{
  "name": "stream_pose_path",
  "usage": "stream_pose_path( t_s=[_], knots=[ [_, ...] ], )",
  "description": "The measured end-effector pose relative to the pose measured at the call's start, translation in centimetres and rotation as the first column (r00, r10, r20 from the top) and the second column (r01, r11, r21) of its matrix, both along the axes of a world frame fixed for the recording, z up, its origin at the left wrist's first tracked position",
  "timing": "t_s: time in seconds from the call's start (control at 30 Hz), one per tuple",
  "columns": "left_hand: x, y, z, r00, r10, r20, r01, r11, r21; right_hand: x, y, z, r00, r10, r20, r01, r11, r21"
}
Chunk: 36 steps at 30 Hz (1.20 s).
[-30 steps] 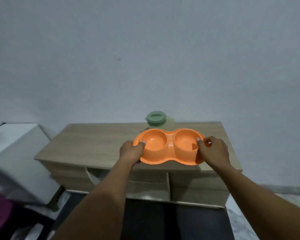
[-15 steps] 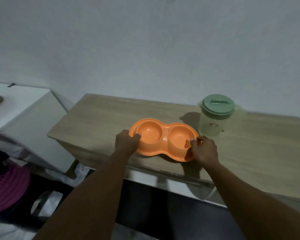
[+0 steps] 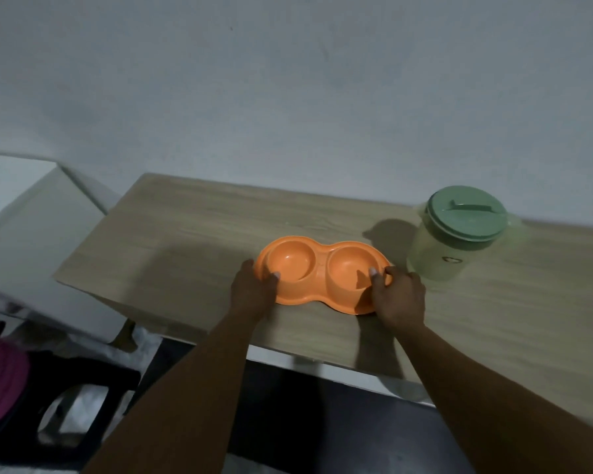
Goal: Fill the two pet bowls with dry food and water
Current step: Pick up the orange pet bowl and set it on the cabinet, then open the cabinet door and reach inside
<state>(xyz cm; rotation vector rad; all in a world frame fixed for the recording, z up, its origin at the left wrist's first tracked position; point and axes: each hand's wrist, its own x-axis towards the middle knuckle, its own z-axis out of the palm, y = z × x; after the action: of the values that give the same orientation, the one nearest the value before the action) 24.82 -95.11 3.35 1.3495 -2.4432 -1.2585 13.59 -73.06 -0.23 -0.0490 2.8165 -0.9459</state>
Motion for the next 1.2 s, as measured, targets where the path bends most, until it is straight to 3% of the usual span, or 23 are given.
stream_pose_path(
  t_s=[0.3,0.43,0.6,0.67,0.8,0.87,1.03,1.2],
  knots=[
    [4.7,6.6,3.6,0.982,-0.188,-0.027,0.181,0.968,-0.174,6.5,7.0,4.0,0.999,-0.018,-0.046,0.015,0.998,-0.057],
    [9.0,13.0,4.0,0.919,-0.387,-0.069,0.349,0.884,-0.312,12.3,13.2,5.2,0.995,-0.042,-0.092,0.037,0.998,-0.047],
    [13.4,22.1,0.8,0.768,-0.641,-0.003,0.574,0.689,-0.443,18.5,22.1,3.9,0.997,-0.063,-0.050,0.065,0.997,0.030],
    [14.3,26.0,-1.2,0.684,-0.728,0.055,0.674,0.601,-0.429,19.6,25.3,2.7,0.999,-0.047,0.007,0.046,0.995,0.088],
    [12.6,32.5,-6.1,0.486,-0.846,0.217,0.835,0.376,-0.402,18.2,30.1,-1.9,0.995,0.094,0.027,-0.097,0.976,0.197],
    [10.4,34.8,-8.7,0.446,-0.845,0.295,0.858,0.310,-0.410,16.0,31.5,-4.7,0.982,0.189,-0.019,-0.179,0.951,0.252],
    [4.9,37.6,-14.1,0.489,-0.779,0.393,0.817,0.252,-0.518,10.8,32.4,-10.3,0.923,0.335,-0.186,-0.263,0.907,0.329],
    [2.9,37.4,-18.1,0.548,-0.740,0.391,0.738,0.207,-0.642,9.1,33.3,-13.9,0.841,0.418,-0.343,-0.268,0.874,0.406]
  ],
)
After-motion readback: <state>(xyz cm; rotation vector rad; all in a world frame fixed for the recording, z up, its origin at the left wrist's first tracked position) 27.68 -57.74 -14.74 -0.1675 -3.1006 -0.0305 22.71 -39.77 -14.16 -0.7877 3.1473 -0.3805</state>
